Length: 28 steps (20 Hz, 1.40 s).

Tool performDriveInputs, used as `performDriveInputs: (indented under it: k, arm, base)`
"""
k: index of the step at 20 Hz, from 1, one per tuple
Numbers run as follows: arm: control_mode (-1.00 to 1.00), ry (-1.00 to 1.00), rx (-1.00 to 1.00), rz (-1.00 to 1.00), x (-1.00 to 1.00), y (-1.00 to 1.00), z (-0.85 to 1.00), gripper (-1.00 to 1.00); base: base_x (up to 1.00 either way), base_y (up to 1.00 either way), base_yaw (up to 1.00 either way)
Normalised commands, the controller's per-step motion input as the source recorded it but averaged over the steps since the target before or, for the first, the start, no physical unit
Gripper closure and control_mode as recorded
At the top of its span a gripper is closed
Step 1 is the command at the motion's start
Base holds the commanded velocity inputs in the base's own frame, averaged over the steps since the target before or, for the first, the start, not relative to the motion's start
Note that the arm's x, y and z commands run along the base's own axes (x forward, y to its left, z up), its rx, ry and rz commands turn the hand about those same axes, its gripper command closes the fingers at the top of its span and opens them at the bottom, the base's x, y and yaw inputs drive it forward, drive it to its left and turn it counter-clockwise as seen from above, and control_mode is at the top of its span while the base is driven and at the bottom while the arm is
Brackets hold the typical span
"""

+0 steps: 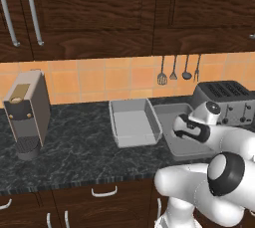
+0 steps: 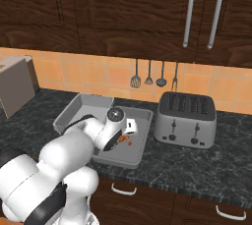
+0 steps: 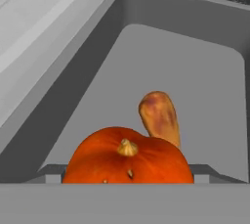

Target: Place one squash and one chicken drumstick in each tupperware on the nearby counter, to pack two identical lunches.

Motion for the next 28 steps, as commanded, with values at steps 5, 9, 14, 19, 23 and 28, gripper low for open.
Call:
performDriveInputs:
  k: [5,9,14,19,23,28]
  arm:
    - [-1.0,0.0,0.0,0.02,0.33,0.02,-0.04,-1.0]
    - [-1.0,0.0,0.0,0.0,0.35,0.0,0.02,-1.0]
    - [-1.0,0.0,0.0,0.0,-0.07,0.0,0.3,-1.0]
    - [-1.0,-0.03,0.0,0.0,-0.71,0.0,0.61,-1.0]
    - [-1.0,-0.12,-0.01,-0.01,-1.0,0.0,0.47,-1.0]
    - [-1.0,-0.14,-0.05,-0.02,-0.83,0.25,0.47,-1.0]
  base:
    - [0.0,0.0,0.0]
    - [0.0,0.0,0.0]
    - [0.0,0.0,0.0]
    - [0.0,0.0,0.0]
    - [0.0,0.0,0.0]
    - [0.0,0.0,0.0]
